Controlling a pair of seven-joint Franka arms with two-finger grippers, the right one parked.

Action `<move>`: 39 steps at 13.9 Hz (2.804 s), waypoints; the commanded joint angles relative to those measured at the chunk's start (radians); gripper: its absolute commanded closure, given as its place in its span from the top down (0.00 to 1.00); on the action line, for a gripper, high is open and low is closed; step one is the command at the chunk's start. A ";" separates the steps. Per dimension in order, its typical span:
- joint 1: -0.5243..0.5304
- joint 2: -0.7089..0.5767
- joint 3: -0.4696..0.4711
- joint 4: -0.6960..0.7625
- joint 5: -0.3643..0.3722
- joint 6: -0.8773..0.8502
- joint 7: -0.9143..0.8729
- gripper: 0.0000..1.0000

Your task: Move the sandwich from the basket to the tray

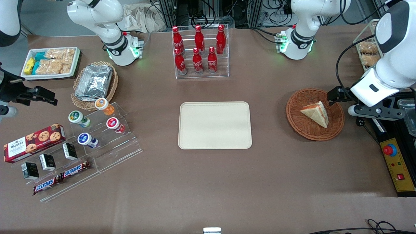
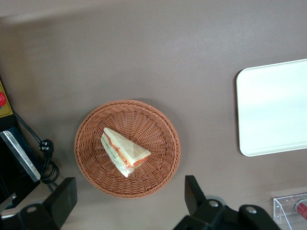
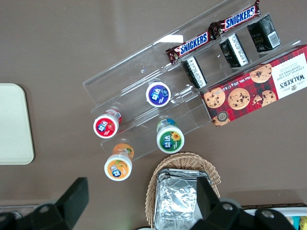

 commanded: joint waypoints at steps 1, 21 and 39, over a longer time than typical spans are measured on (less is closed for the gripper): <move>-0.006 0.003 0.002 0.015 -0.003 -0.017 0.003 1.00; 0.005 -0.037 0.026 -0.067 -0.007 -0.067 -0.011 1.00; 0.006 -0.237 0.158 -0.735 -0.020 0.432 -0.568 1.00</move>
